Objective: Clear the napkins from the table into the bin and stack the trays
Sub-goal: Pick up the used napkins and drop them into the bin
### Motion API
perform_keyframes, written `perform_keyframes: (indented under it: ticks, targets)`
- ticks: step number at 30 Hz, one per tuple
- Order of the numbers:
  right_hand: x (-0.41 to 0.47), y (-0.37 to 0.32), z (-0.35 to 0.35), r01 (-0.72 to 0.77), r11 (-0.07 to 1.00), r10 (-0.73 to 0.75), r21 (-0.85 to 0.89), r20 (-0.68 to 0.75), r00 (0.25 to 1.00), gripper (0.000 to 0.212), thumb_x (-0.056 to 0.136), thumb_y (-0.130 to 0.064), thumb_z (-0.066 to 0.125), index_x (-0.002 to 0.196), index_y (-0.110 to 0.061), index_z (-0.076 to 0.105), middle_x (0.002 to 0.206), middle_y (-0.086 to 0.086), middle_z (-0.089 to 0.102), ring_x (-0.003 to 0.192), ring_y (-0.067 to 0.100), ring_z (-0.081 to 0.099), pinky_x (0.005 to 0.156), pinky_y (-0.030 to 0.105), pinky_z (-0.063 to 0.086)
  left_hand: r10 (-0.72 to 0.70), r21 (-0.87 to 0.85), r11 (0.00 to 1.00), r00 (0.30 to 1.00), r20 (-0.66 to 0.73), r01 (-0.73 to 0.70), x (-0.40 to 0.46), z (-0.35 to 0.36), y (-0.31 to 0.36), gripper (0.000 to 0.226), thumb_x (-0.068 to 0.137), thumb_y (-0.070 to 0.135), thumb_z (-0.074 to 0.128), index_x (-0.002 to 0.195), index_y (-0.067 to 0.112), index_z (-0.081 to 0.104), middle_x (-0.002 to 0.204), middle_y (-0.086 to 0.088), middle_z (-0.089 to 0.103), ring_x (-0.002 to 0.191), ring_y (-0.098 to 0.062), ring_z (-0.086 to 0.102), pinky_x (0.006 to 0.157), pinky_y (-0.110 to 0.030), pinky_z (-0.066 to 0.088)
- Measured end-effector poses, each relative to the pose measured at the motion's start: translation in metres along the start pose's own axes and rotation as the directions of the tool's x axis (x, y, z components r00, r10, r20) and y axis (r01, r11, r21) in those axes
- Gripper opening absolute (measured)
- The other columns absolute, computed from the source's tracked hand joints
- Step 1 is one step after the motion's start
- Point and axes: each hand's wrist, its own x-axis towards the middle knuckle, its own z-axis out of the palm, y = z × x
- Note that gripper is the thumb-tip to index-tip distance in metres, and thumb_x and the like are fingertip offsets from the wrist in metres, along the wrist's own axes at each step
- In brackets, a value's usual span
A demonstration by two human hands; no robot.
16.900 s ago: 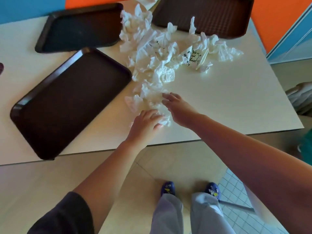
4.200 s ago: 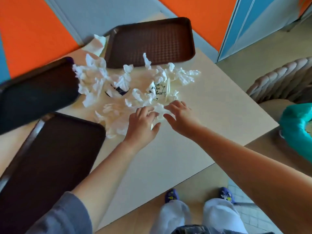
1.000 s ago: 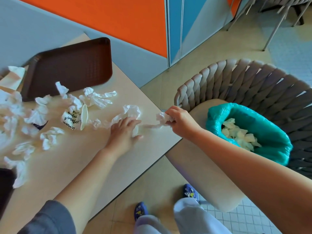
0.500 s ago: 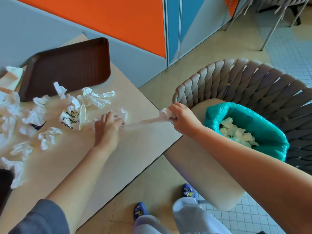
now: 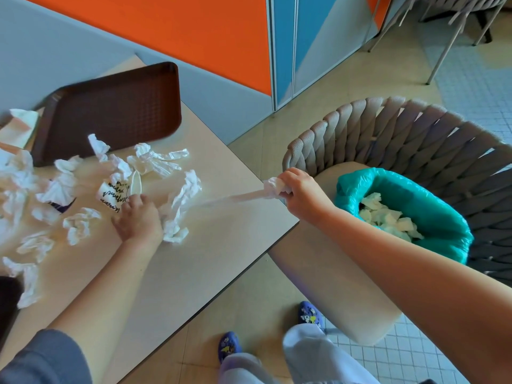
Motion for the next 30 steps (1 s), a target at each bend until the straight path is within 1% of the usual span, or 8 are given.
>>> perform_keyframes:
  ticks: [5, 9, 12, 16, 20, 22, 26, 30]
  targets:
    - [0.001, -0.010, 0.003, 0.029, 0.999, -0.029, 0.024, -0.003, 1.000, 0.020, 0.077, 0.011, 0.054, 0.094, 0.005, 0.063, 0.097, 0.022, 0.059, 0.092, 0.035, 0.054, 0.074, 0.026, 0.035, 0.037, -0.131, 0.991, 0.997, 0.068, -0.028, -0.005, -0.004, -0.001, 0.063, 0.081, 0.014, 0.066, 0.136, 0.010, 0.036, 0.135, -0.017, 0.035, 0.122, -0.036, 0.032, 0.095, -0.050, 0.035]
    - [0.001, -0.016, 0.005, 0.046, 0.998, -0.045, 0.038, -0.003, 0.999, 0.024, 0.073, 0.016, 0.050, 0.090, 0.005, 0.063, 0.095, 0.022, 0.059, 0.091, 0.034, 0.054, 0.073, 0.024, 0.033, 0.272, -0.273, 0.904, 0.935, -0.229, -0.330, -0.013, -0.007, 0.007, 0.044, 0.067, -0.005, 0.054, 0.108, 0.012, 0.059, 0.115, -0.014, 0.054, 0.108, -0.037, 0.047, 0.084, -0.048, 0.040]
    - [0.001, -0.016, 0.008, 0.053, 0.998, -0.053, 0.042, 0.001, 0.999, 0.023, 0.072, 0.017, 0.050, 0.089, 0.006, 0.063, 0.093, 0.022, 0.059, 0.089, 0.035, 0.054, 0.073, 0.025, 0.034, 0.312, -0.428, 0.778, 0.874, -0.373, -0.461, -0.020, -0.012, 0.017, 0.029, 0.077, 0.014, 0.049, 0.099, 0.008, 0.066, 0.103, -0.013, 0.063, 0.099, -0.037, 0.056, 0.081, -0.046, 0.045]
    - [-0.001, -0.018, 0.010, 0.056, 0.997, -0.057, 0.046, 0.008, 0.998, 0.025, 0.072, 0.017, 0.051, 0.089, 0.004, 0.064, 0.094, 0.021, 0.059, 0.090, 0.034, 0.053, 0.074, 0.026, 0.037, 0.387, -0.176, 0.903, 0.920, -0.061, -0.391, -0.018, -0.002, 0.024, 0.048, 0.079, 0.049, 0.065, 0.117, 0.021, 0.058, 0.117, -0.004, 0.057, 0.112, -0.029, 0.048, 0.086, -0.043, 0.037]
    - [-0.004, -0.019, 0.011, 0.055, 0.998, -0.056, 0.040, 0.013, 0.998, 0.025, 0.073, 0.015, 0.051, 0.093, 0.004, 0.063, 0.097, 0.021, 0.058, 0.093, 0.034, 0.053, 0.075, 0.028, 0.038, 0.392, -0.328, 0.871, 0.920, 0.011, -0.367, -0.018, 0.007, 0.016, 0.030, 0.085, 0.023, 0.065, 0.112, 0.013, 0.059, 0.111, -0.010, 0.055, 0.111, -0.031, 0.050, 0.087, -0.043, 0.041]
    - [-0.004, -0.018, 0.011, 0.057, 0.998, -0.057, 0.027, 0.015, 0.998, 0.024, 0.074, 0.014, 0.051, 0.094, 0.005, 0.062, 0.097, 0.022, 0.058, 0.093, 0.035, 0.053, 0.076, 0.029, 0.039, 0.429, -0.425, 0.808, 0.902, -0.049, -0.407, -0.020, 0.004, 0.015, 0.020, 0.082, 0.007, 0.066, 0.102, 0.011, 0.066, 0.094, -0.010, 0.057, 0.099, -0.033, 0.056, 0.080, -0.039, 0.045]
    - [-0.005, -0.021, 0.009, 0.080, 0.997, -0.080, 0.016, -0.014, 0.997, 0.023, 0.074, 0.014, 0.052, 0.092, 0.006, 0.063, 0.094, 0.022, 0.059, 0.090, 0.036, 0.054, 0.075, 0.031, 0.040, 0.371, -0.269, 0.841, 0.862, -0.345, -0.470, -0.018, -0.011, 0.012, 0.003, 0.076, 0.010, 0.070, 0.075, 0.013, 0.069, 0.083, -0.006, 0.062, 0.088, -0.030, 0.054, 0.071, -0.036, 0.029]
    - [-0.005, -0.023, 0.005, 0.089, 0.996, -0.088, 0.011, -0.077, 0.993, 0.022, 0.075, 0.014, 0.053, 0.093, 0.006, 0.062, 0.094, 0.022, 0.059, 0.092, 0.036, 0.054, 0.076, 0.032, 0.039, 0.306, -0.339, 0.725, 0.721, -0.622, -0.600, -0.015, -0.040, 0.020, 0.010, 0.076, 0.008, 0.062, 0.078, 0.011, 0.071, 0.083, -0.008, 0.064, 0.082, -0.030, 0.050, 0.068, -0.042, 0.043]
